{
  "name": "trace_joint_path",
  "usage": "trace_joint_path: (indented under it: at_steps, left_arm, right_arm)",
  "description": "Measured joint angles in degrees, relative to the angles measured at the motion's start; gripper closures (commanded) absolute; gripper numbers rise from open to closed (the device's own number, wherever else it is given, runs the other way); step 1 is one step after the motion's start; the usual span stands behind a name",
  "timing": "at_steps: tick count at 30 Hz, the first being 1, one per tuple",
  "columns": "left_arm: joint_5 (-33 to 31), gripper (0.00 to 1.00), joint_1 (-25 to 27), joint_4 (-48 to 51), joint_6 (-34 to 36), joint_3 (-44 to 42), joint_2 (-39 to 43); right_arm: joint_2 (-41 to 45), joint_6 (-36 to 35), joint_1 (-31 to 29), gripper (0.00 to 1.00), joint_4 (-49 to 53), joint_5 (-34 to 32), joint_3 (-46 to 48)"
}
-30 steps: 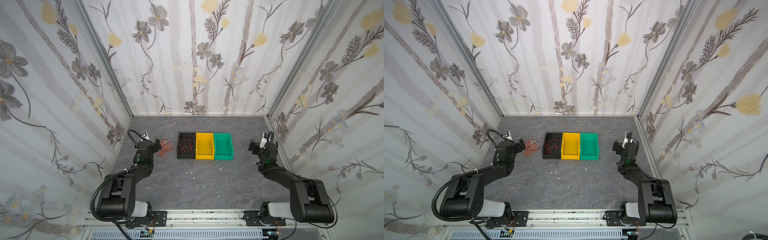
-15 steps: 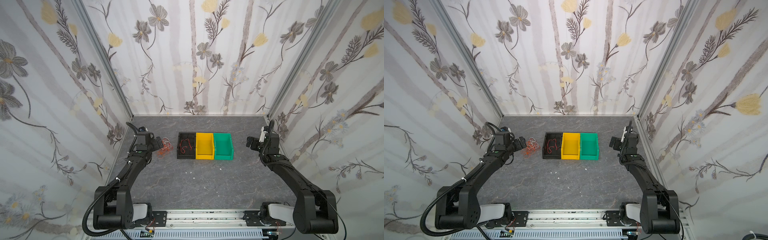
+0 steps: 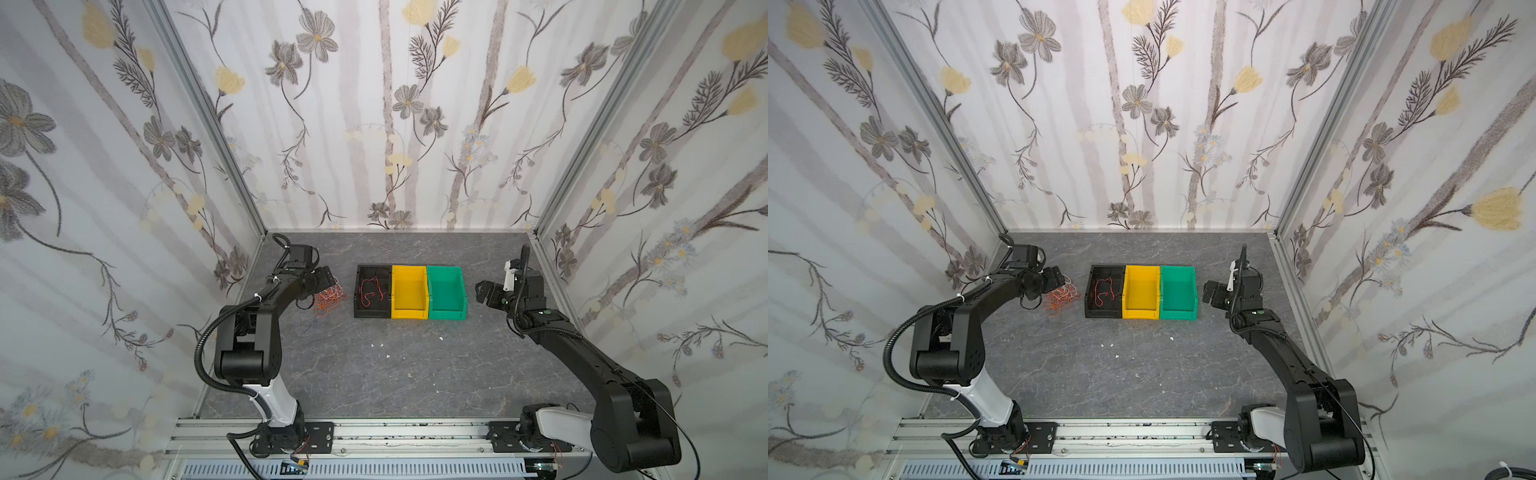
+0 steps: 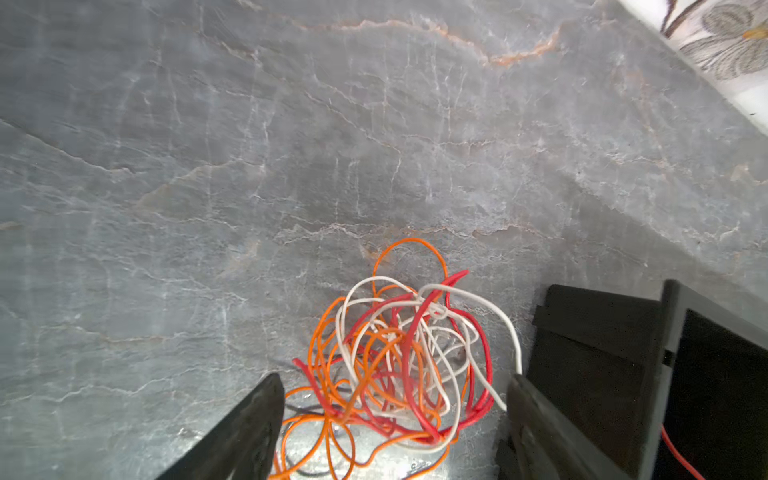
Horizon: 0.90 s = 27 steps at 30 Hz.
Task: Untangle the cables
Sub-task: 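Grasp the wire tangle with the left gripper while the right arm moves forward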
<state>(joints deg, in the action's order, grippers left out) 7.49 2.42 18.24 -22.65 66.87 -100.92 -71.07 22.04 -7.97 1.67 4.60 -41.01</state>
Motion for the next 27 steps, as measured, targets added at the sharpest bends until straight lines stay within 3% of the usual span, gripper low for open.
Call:
trace_joint_path:
  at_steps: [2,11,20,27]
  left_arm:
    - [-0.3,0.20,0.6,1.4,-0.3,1.8,-2.1]
    - [-3.2,0.52,3.9,6.5,-0.7,7.0,-8.4]
    - [-3.8,0.88,4.0,8.7,-0.3,4.5,-6.0]
    - [-2.7,0.95,4.3,10.4,1.4,1.1,2.7]
  right_arm:
    - [0.2,0.3,-0.2,0.01,0.0,0.5,0.2]
    - [0.8,1.1,-0.6,0.02,0.5,1.3,0.3]
    - [2.1,1.1,-0.7,0.02,2.1,1.5,-0.7]
    - [3.6,1.9,-1.0,0.03,2.4,2.5,-0.6]
